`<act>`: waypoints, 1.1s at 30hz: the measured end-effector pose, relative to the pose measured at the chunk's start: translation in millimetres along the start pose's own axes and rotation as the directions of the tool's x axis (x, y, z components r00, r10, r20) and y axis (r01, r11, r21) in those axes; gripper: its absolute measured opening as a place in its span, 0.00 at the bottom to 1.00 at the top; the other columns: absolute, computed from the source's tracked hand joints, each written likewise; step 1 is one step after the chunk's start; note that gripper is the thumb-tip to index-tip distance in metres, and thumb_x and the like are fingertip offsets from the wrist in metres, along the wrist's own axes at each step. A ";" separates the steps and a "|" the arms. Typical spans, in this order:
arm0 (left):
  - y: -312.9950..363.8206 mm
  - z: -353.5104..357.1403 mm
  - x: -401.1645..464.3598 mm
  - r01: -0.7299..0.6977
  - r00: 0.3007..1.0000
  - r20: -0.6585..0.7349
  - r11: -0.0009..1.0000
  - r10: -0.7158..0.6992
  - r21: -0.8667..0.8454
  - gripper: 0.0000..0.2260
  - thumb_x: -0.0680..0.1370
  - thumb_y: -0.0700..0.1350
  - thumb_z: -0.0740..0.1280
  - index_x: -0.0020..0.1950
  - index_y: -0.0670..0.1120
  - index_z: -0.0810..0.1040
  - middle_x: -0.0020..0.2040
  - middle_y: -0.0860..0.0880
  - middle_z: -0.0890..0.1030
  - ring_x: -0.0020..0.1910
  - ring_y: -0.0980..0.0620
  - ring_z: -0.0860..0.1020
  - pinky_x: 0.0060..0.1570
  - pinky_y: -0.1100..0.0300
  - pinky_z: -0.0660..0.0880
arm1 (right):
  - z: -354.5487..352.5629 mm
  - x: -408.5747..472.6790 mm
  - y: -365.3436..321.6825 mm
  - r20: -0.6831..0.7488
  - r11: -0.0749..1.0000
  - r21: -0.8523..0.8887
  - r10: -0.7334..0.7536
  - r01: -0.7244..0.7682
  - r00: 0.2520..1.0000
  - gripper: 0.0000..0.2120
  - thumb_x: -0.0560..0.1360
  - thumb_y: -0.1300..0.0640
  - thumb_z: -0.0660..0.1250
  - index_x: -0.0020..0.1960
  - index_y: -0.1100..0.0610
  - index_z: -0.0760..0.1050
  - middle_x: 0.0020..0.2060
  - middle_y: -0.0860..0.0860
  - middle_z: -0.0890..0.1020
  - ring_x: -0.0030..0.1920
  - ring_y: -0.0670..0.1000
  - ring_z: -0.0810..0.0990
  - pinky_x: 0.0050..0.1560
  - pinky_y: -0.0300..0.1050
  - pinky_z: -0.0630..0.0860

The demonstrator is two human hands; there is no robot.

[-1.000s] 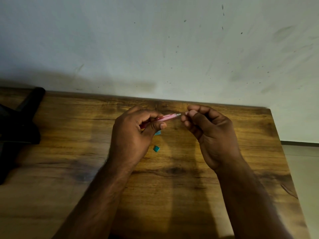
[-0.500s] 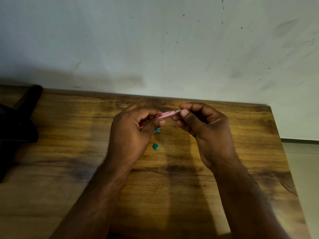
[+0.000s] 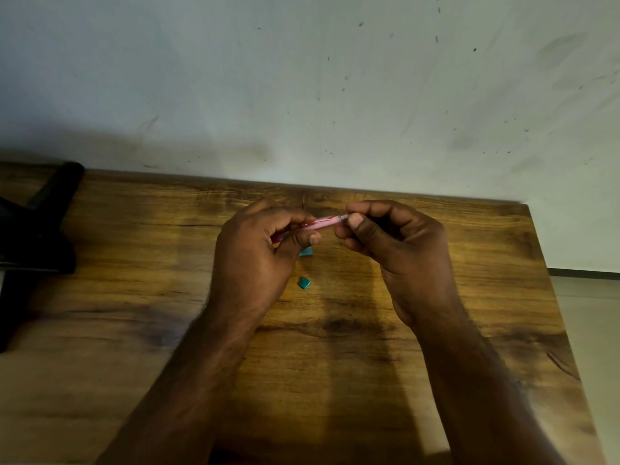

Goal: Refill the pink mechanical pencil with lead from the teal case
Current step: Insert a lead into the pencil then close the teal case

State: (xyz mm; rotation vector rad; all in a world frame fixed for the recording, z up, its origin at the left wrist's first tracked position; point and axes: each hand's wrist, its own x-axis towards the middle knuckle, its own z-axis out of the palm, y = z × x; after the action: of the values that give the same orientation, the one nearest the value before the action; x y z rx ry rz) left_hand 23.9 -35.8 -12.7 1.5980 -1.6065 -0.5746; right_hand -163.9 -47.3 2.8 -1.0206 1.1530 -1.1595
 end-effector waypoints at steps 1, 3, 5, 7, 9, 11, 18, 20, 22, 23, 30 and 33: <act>0.3 0.0 -0.2 0.005 1.000 -0.003 1.000 -0.005 0.000 0.13 0.74 0.54 0.72 0.56 0.53 0.86 0.44 0.65 0.77 0.45 0.63 0.78 0.40 0.61 0.78 | -0.9 0.2 0.9 0.006 1.000 -0.021 -0.004 0.004 1.000 0.09 0.78 0.66 0.71 0.57 0.60 0.84 0.47 0.58 0.89 0.48 0.54 0.88 0.48 0.43 0.83; 1.1 0.1 -0.7 0.010 1.000 -0.005 1.000 -0.010 0.000 0.12 0.74 0.52 0.73 0.56 0.52 0.86 0.44 0.65 0.77 0.44 0.63 0.77 0.40 0.60 0.78 | -3.0 0.9 2.7 0.028 0.995 -0.097 -0.024 0.026 0.999 0.09 0.78 0.65 0.71 0.57 0.60 0.84 0.46 0.56 0.89 0.49 0.53 0.88 0.48 0.43 0.83; 2.3 0.7 -1.3 0.008 1.000 -0.001 1.000 -0.008 -0.007 0.11 0.74 0.50 0.74 0.56 0.52 0.86 0.44 0.65 0.77 0.44 0.63 0.77 0.39 0.60 0.77 | -5.1 1.6 3.8 0.044 0.987 -0.154 -0.050 0.056 0.998 0.09 0.78 0.65 0.72 0.58 0.59 0.84 0.46 0.54 0.89 0.48 0.53 0.89 0.48 0.43 0.83; 3.2 0.9 -1.9 0.004 1.000 0.006 1.000 -0.004 -0.009 0.11 0.74 0.50 0.74 0.56 0.51 0.87 0.44 0.64 0.77 0.44 0.63 0.77 0.39 0.59 0.77 | -6.1 2.3 4.2 0.046 0.982 -0.175 -0.062 0.069 0.997 0.09 0.78 0.66 0.72 0.57 0.58 0.85 0.46 0.53 0.89 0.48 0.53 0.89 0.48 0.43 0.83; 4.2 1.1 -2.6 0.004 1.000 0.008 1.000 -0.004 -0.009 0.11 0.74 0.49 0.75 0.56 0.51 0.87 0.44 0.62 0.77 0.44 0.62 0.77 0.38 0.57 0.77 | -6.1 2.6 4.6 0.040 0.983 -0.171 -0.058 0.064 0.998 0.09 0.78 0.65 0.72 0.57 0.57 0.85 0.46 0.53 0.89 0.48 0.53 0.89 0.48 0.42 0.83; 6.1 1.7 -2.6 0.012 1.000 0.006 1.000 -0.012 -0.013 0.12 0.74 0.50 0.74 0.57 0.50 0.87 0.44 0.59 0.79 0.43 0.60 0.78 0.38 0.56 0.78 | -5.4 2.3 5.0 0.028 0.990 -0.134 -0.044 0.048 0.999 0.10 0.79 0.65 0.71 0.57 0.55 0.84 0.47 0.53 0.89 0.49 0.53 0.89 0.48 0.42 0.83; 21.9 11.2 -7.0 0.013 1.000 0.021 0.999 -0.012 -0.047 0.13 0.78 0.53 0.71 0.60 0.51 0.86 0.49 0.55 0.84 0.44 0.61 0.80 0.39 0.65 0.76 | 5.2 0.5 8.3 0.047 0.991 0.004 0.130 -0.130 0.990 0.07 0.80 0.60 0.70 0.57 0.59 0.83 0.49 0.55 0.89 0.49 0.52 0.87 0.47 0.44 0.83; 25.7 14.4 -8.2 0.000 0.998 0.058 0.999 0.003 -0.047 0.14 0.79 0.54 0.70 0.61 0.50 0.86 0.50 0.54 0.84 0.45 0.60 0.80 0.41 0.62 0.78 | 4.2 1.0 8.7 0.026 0.981 0.061 0.183 -0.184 0.983 0.08 0.81 0.59 0.69 0.56 0.62 0.83 0.50 0.57 0.88 0.52 0.55 0.88 0.48 0.46 0.84; 27.1 15.4 -8.2 -0.018 0.994 0.108 0.999 0.023 -0.047 0.15 0.81 0.55 0.66 0.59 0.49 0.86 0.49 0.53 0.83 0.46 0.57 0.80 0.43 0.55 0.80 | 2.2 1.9 8.7 -0.005 0.966 0.101 0.240 -0.239 0.971 0.10 0.82 0.57 0.69 0.56 0.63 0.83 0.49 0.58 0.88 0.50 0.56 0.88 0.45 0.46 0.84; 26.2 15.4 -7.9 -0.025 0.992 0.126 0.999 0.031 -0.046 0.15 0.82 0.55 0.65 0.57 0.49 0.87 0.48 0.52 0.83 0.46 0.56 0.80 0.43 0.52 0.80 | 1.7 2.2 9.6 -0.024 0.963 0.093 0.258 -0.255 0.966 0.10 0.82 0.56 0.69 0.55 0.62 0.83 0.48 0.58 0.88 0.48 0.56 0.88 0.43 0.45 0.83; 16.8 11.0 -5.0 0.040 0.992 0.119 0.996 -0.049 0.078 0.11 0.79 0.52 0.69 0.57 0.52 0.86 0.49 0.55 0.84 0.46 0.61 0.78 0.43 0.66 0.74 | 4.4 1.3 21.3 -0.156 0.950 -0.272 0.112 -0.152 0.981 0.04 0.79 0.54 0.73 0.48 0.52 0.86 0.39 0.49 0.88 0.37 0.48 0.87 0.36 0.43 0.82; 5.2 2.1 -1.3 0.132 0.990 0.035 0.985 -0.137 0.116 0.07 0.79 0.49 0.72 0.56 0.52 0.86 0.48 0.57 0.84 0.45 0.65 0.77 0.41 0.70 0.70 | 2.5 0.3 25.6 -0.157 0.835 -0.542 0.012 -0.096 0.987 0.04 0.77 0.53 0.75 0.44 0.45 0.83 0.40 0.37 0.86 0.38 0.40 0.86 0.35 0.37 0.82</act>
State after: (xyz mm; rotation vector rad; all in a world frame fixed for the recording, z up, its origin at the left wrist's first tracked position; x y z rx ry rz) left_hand 18.9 -34.4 -10.1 1.7996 -1.5954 -0.6009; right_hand -158.0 -44.2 -22.1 -1.3365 1.6832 -0.8795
